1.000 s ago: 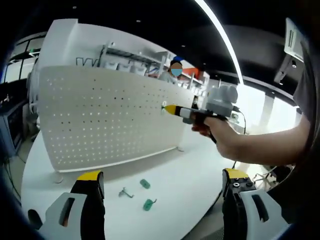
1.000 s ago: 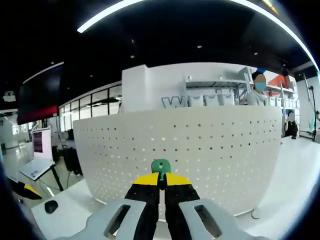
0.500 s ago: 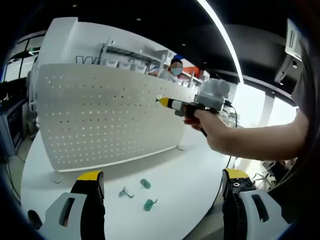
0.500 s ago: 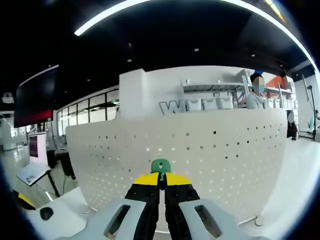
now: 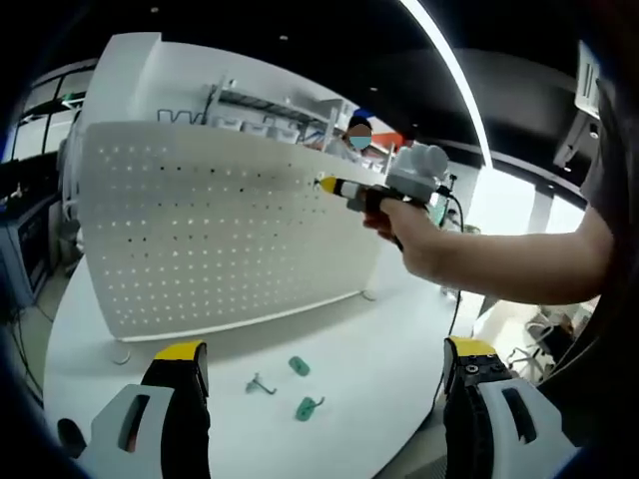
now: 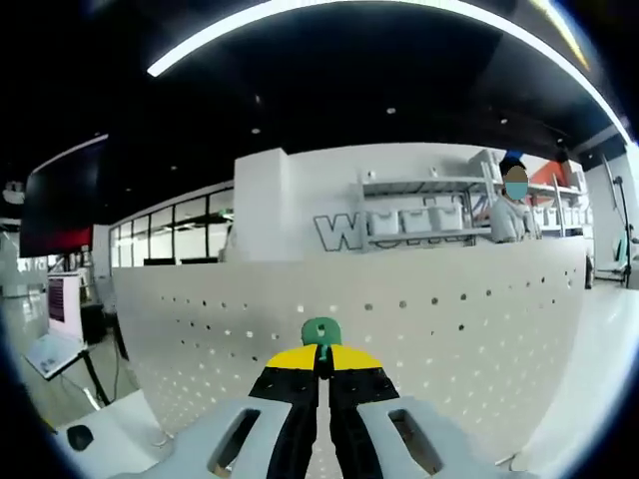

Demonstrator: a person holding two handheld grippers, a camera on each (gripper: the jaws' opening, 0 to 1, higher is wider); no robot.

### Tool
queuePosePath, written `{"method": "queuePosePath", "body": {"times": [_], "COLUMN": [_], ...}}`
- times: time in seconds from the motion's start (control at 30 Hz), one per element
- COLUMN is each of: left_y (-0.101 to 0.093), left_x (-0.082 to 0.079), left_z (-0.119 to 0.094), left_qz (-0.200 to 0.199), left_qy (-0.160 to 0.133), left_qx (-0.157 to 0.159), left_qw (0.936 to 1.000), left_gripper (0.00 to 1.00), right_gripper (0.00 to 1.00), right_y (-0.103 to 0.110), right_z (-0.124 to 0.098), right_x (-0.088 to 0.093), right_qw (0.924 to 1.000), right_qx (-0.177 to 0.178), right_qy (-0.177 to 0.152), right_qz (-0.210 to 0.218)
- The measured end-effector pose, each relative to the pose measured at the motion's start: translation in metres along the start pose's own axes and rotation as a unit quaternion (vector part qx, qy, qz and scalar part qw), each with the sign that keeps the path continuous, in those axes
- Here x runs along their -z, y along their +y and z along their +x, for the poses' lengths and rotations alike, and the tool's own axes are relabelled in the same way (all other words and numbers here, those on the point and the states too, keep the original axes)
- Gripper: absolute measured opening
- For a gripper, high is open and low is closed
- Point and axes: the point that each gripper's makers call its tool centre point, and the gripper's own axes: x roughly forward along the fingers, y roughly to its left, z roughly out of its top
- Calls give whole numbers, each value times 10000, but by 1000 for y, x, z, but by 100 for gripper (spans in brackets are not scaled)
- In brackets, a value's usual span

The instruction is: Insert the hook assembly into the mounting plate slot until the hook locks in place.

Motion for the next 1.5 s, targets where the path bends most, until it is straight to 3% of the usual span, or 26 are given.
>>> {"method": "queuePosePath", "body": {"times": [0.23, 0.57, 1.5], "left_y": [3, 5, 13], "left_x": [1, 1, 3], "left_z": [2, 4, 1], "left_qz": [-8, -28, -49], "left_qy": [22, 16, 49], "left_qx": [-16, -22, -108], "left_qw": [10000, 10000, 9999], "left_gripper": [100, 100, 98], "right_gripper": [0, 0, 0], "right_y": [-14, -6, -4], "right_z": [10, 17, 14], "right_x": [-9, -25, -10], "right_qw": [9998, 9994, 9992], "right_qx": [162, 89, 293], "right_qy": [-134, -299, -207], "right_qz": [-2, -160, -177]}}
